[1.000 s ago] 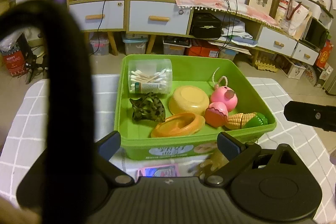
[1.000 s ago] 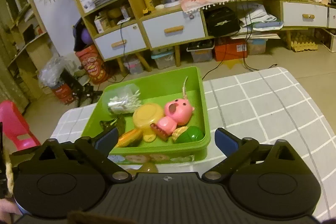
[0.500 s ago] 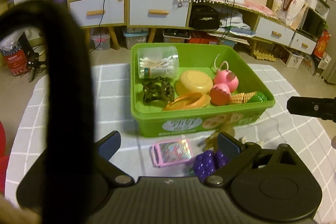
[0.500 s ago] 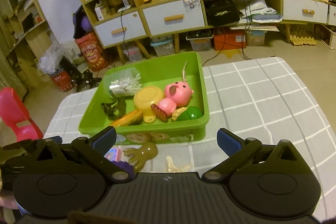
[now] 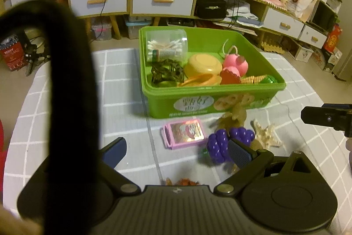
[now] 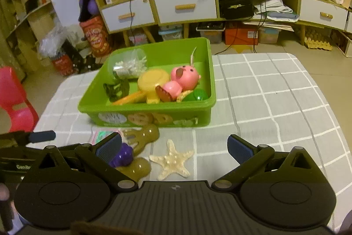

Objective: Organize rigid objects
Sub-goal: 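Withdraw both tools from the bin toward the remaining toys, then grasp the orange cartoon figurine with the left tool while the right grasps the starfish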

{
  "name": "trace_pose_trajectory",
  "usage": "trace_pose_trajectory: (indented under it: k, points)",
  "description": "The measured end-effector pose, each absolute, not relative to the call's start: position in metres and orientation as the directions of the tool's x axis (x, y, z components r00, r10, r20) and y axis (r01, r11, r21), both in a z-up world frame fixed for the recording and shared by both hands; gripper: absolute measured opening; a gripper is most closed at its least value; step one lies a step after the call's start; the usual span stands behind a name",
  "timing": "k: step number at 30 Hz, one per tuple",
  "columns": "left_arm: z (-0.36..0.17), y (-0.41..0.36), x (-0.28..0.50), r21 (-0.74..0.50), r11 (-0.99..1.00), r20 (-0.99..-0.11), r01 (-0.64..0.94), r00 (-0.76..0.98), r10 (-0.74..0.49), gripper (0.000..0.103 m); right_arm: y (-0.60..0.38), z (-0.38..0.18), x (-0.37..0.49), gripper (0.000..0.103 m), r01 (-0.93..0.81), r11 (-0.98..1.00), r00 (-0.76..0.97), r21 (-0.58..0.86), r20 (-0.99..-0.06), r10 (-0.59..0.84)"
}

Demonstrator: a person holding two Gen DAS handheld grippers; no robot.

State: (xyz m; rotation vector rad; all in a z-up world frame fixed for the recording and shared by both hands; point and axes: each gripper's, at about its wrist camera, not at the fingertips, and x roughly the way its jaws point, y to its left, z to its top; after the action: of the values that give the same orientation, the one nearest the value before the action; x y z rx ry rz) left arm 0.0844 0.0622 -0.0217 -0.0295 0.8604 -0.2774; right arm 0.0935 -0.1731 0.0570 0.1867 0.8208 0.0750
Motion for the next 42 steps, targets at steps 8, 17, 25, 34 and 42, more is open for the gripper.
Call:
trace_pose_trajectory:
  k: [8, 17, 25, 34, 42]
  points:
    - [-0.035, 0.066, 0.073, -0.139, 0.957, -0.764, 0.253, 0.588, -0.267, 0.074, -0.169, 0.046, 0.084, 0.101, -0.028, 0.988, 0.655, 0.149, -0.744, 0.131]
    - [-0.052, 0.072, 0.056, -0.131, 0.946, -0.778, 0.298, 0.560, -0.284, 0.074, -0.168, 0.031, 0.070, 0.101, -0.074, 0.993, 0.631, 0.096, -0.767, 0.121]
    - [-0.071, 0.066, 0.049, -0.132, 0.927, -0.773, 0.351, 0.549, -0.318, 0.074, -0.167, 0.011, 0.058, 0.101, -0.128, 0.988, 0.618, 0.082, -0.773, 0.144]
    - [-0.082, 0.054, 0.037, -0.026, 0.919, -0.717, 0.392, 0.634, -0.291, 0.080, -0.158, -0.011, 0.057, 0.101, -0.184, 0.982, 0.636, 0.028, -0.759, 0.141]
    - [-0.085, 0.052, 0.041, -0.033, 0.927, -0.693, 0.373, 0.660, -0.290, 0.080, -0.163, -0.031, 0.066, 0.101, -0.192, 0.981, 0.687, 0.029, -0.709, 0.155]
